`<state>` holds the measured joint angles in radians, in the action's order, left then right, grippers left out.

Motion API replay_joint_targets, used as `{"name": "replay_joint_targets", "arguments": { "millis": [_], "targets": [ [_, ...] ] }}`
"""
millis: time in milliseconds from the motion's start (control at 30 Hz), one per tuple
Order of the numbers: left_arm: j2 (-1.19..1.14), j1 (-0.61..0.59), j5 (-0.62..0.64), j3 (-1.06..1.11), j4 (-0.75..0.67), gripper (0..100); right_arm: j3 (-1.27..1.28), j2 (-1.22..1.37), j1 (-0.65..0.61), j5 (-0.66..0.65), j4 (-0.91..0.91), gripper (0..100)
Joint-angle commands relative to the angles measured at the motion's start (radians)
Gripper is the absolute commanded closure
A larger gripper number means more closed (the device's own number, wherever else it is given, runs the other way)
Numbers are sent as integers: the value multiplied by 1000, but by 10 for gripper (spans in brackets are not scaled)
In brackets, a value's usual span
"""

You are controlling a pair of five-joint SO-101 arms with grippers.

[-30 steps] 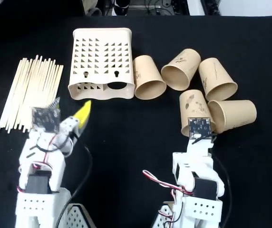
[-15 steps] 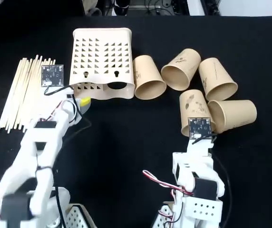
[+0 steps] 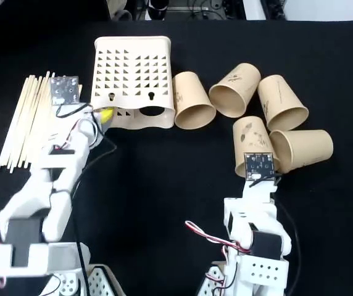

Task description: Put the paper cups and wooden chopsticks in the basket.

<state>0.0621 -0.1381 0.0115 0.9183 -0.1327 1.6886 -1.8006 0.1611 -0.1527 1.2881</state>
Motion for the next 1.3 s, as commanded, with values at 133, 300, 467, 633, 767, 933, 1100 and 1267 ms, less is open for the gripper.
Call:
{"name": "replay_joint_targets", "arguments": {
  "millis": [133,300,467,633,767,933,1100,1267],
  "targets": [
    [-149,-1,-54,-137,-107,883,-4,-71,11,-8,-2,941],
    [-143,13,-118,-136,-107,964,-4,-71,11,-8,-2,941],
    [-34,10,-117,-67,-104,972,-4,-71,11,-8,-3,941],
    [193,47,-115,-8,127,972,-4,-71,11,-8,-3,941],
    [404,48,-106,-124,532,972,-4,-71,11,-8,-3,941],
    [555,45,-12,-314,919,971,-4,-71,11,-8,-3,941],
    [592,45,23,-472,1132,971,-4,-71,12,-8,-3,941],
    [591,45,72,-627,1297,971,-4,-71,12,-8,-3,942]
  ]
}}
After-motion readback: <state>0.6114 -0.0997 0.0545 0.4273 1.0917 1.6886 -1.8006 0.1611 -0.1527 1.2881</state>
